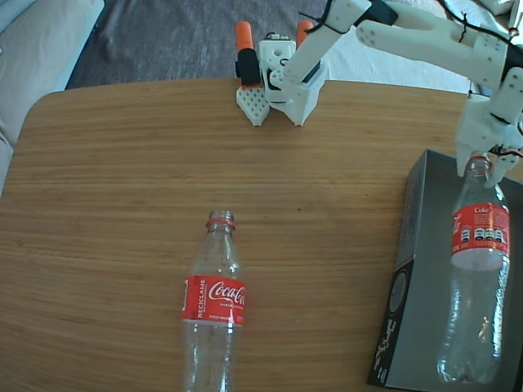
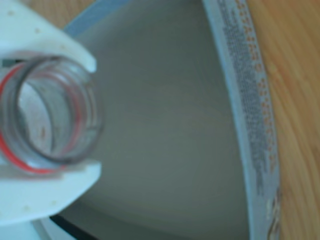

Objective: Grasp the bottles and put them in the box.

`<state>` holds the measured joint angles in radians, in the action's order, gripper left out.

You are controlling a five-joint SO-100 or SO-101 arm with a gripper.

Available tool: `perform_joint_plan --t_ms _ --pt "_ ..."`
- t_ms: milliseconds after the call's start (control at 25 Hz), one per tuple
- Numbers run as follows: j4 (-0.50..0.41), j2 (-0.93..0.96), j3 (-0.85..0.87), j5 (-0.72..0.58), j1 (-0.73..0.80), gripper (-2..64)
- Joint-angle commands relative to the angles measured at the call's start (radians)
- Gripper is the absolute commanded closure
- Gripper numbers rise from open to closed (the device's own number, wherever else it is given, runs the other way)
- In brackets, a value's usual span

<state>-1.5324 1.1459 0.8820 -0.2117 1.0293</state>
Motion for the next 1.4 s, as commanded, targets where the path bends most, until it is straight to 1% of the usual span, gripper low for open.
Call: perform_joint_plan --t_ms 0,40,80,120,200,280,360,520,640,760,800,920,1000,1080,1240,1360 --pt "0.005 0.025 -0.055 0.003 -0.008 61.5" --pt "0.006 0.026 -0.057 0.003 -0.008 59.6" --pt "0.003 0.032 -0.055 0.003 -0.008 55.9" --pt "-0.005 0.034 -0.055 0.003 -0.008 50.4" --pt "-0.008 0.038 -0.048 0.003 -0.012 36.4" --pt "-0.023 0.038 -0.051 0.003 -0.014 25.7" --pt "-0.028 0.037 -0.048 0.003 -0.014 21.5" --pt "-0.028 0.038 -0.051 0.003 -0.031 21.4" --pt "-0.028 0.041 -0.055 -0.002 -0.080 21.4" --pt "-0.031 0.043 -0.061 -0.005 -0.170 21.4" --pt "-0.046 0.052 -0.063 -0.006 -0.199 21.4" --pt "-0.071 0.118 -0.038 -0.011 -0.285 21.4" --pt "-0.075 0.166 0.009 -0.074 -0.347 21.4" --pt "-0.104 0.229 0.061 -0.167 -0.391 21.4" --pt "-0.169 0.348 0.178 -0.298 -0.471 21.4" --pt "-0.179 0.433 0.291 -0.399 -0.548 21.4"
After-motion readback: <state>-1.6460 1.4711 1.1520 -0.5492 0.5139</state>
